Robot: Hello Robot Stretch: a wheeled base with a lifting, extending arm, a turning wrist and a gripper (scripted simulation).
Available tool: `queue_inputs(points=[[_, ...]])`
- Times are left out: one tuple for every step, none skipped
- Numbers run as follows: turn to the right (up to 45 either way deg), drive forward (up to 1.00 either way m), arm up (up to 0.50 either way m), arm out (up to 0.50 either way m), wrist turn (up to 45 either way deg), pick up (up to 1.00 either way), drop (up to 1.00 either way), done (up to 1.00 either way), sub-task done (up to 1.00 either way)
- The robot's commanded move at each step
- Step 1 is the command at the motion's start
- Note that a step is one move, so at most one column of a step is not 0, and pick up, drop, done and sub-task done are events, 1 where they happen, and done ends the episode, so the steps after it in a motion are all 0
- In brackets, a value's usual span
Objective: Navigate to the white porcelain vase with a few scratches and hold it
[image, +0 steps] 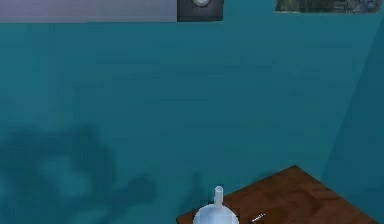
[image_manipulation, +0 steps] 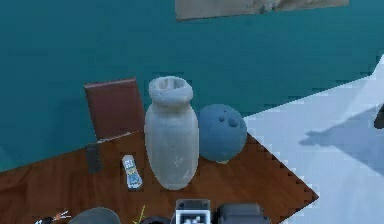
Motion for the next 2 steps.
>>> queue_inputs(points=[[0.0,0.00,0.00,0.24,0.0,0.00,0.00,0.00,0.00],[0.0,0.00,0.00,0.00,45.0,0.00,0.00,0.00,0.00]])
